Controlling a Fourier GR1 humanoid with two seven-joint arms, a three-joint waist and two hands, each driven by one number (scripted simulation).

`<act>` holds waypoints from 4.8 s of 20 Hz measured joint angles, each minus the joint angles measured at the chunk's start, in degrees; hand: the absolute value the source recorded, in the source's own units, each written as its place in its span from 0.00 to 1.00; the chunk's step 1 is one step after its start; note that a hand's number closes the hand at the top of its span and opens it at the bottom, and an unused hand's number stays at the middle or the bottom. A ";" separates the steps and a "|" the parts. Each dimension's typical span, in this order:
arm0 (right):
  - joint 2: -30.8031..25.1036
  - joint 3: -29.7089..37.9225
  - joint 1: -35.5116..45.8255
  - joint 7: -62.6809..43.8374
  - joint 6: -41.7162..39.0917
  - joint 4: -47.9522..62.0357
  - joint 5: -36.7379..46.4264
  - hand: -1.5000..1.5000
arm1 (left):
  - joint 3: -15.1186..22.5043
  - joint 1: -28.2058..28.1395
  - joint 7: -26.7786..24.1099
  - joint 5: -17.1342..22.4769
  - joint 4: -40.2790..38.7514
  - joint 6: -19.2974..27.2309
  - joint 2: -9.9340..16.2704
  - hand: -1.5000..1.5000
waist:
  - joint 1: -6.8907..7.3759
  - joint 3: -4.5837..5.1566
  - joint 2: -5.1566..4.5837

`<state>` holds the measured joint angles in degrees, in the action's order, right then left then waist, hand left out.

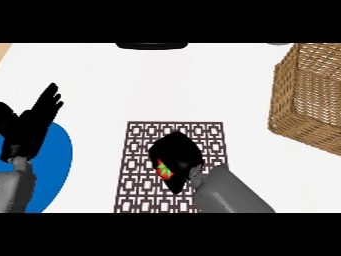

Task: Pick the tomato from the placemat and place it in the basket

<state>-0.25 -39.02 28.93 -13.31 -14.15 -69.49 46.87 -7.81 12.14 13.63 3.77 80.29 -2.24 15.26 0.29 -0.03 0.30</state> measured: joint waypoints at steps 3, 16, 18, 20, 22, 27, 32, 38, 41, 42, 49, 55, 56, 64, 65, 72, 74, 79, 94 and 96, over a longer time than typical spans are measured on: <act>0.03 -1.24 -1.21 -1.32 1.09 -1.14 0.67 1.00 | -0.22 0.30 -0.75 -0.57 -0.65 0.10 -0.21 0.50 | -0.10 -0.01 0.10; -2.85 -5.48 -33.71 -16.57 17.03 -33.42 3.44 1.00 | -1.93 -3.16 -1.59 0.31 0.41 -0.75 0.64 0.50 | -2.15 -0.01 0.42; -2.15 -7.19 -36.47 -15.86 20.03 -39.00 3.21 1.00 | -2.12 -2.60 -1.11 0.43 0.28 -0.81 0.89 0.50 | -2.18 -0.02 0.36; -2.08 -7.31 -36.84 -14.32 22.91 -40.13 5.34 1.00 | -2.02 -2.55 -1.18 0.47 0.35 -0.84 0.68 0.50 | -2.06 0.00 0.33; -2.15 -7.21 -36.76 -14.22 24.83 -40.72 8.86 1.00 | -2.32 -2.55 -1.50 0.49 -0.09 -0.95 0.90 0.50 | -2.11 0.04 0.33; -2.93 -5.67 -36.68 -16.28 26.65 -44.15 16.61 1.00 | -2.13 -2.21 -0.58 0.28 0.31 -0.40 0.54 0.50 | -2.24 0.09 0.38; -2.05 -4.01 -35.17 -24.10 20.48 -57.59 19.12 1.00 | -2.20 -1.68 -0.39 0.24 0.21 -0.68 0.88 0.50 | -1.81 0.13 0.20; 0.16 2.08 -23.90 -36.90 8.87 -66.01 19.43 1.00 | -0.51 -1.60 0.00 -0.92 1.74 0.22 -0.69 0.50 | -0.52 0.13 -0.12; 0.26 7.68 -15.45 -41.46 5.55 -65.93 19.25 1.00 | -0.40 -0.43 0.00 -1.09 0.79 0.25 -0.87 0.50 | -0.28 0.13 -0.27; 0.25 9.55 -12.94 -42.54 4.12 -65.95 19.17 1.00 | -0.85 -0.27 -0.28 -0.78 0.31 -0.21 -0.44 0.50 | -0.27 0.13 -0.28; -1.49 29.73 2.58 -42.08 -2.97 -62.49 11.83 1.00 | -1.94 0.16 0.42 0.07 0.08 -1.44 0.68 0.50 | -0.16 0.08 -0.29; -8.68 45.45 6.38 -37.48 -4.94 -55.16 4.32 1.00 | -1.55 0.14 0.04 -0.59 -0.08 -0.89 -0.19 0.50 | -0.26 0.03 -0.32; -10.15 47.83 6.87 -36.73 -5.51 -54.01 2.79 1.00 | -1.70 -0.37 -0.12 -0.55 0.18 -0.93 -0.18 0.50 | -0.25 0.03 -0.32; -18.48 59.68 1.85 -24.59 -3.69 -44.75 -4.86 1.00 | -2.47 -0.88 -0.20 -0.10 0.57 -2.03 0.23 0.50 | -0.26 0.00 -0.32; -18.83 60.31 1.35 -22.60 -2.40 -42.87 -5.17 1.00 | -2.25 -0.97 0.01 -0.34 1.02 -1.71 -0.08 0.50 | -0.22 0.01 -0.32; -19.62 64.04 -2.42 -10.66 5.90 -32.02 -8.10 1.00 | -2.28 0.52 -0.34 -0.91 -0.45 -1.59 -0.54 0.50 | -0.18 0.00 -0.37; -20.05 65.71 -2.54 -9.51 8.72 -29.39 -7.77 0.00 | -2.09 0.82 -0.86 -1.32 -1.23 -1.28 -0.99 0.50 | -0.14 0.00 -0.42; -20.75 68.26 -1.83 -8.12 14.71 -21.60 -7.51 0.00 | -2.48 0.86 -0.28 -0.89 -0.69 -1.98 -0.56 0.50 | -0.05 0.01 -0.39; -25.89 78.42 1.43 -1.95 20.22 -12.11 -22.26 0.00 | -2.85 -1.41 -0.47 -0.99 0.98 -2.54 -0.80 0.50 | -0.53 0.02 -0.19; -27.07 81.88 1.64 -2.56 20.65 -11.41 -25.30 0.00 | -2.70 -1.03 0.29 -1.19 1.17 -2.25 -0.87 0.50 | -0.64 0.01 -0.19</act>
<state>-27.31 42.85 30.57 -15.87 6.50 -80.89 21.56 -10.51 11.12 13.92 2.59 81.47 -4.49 14.39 -0.35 -0.02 0.11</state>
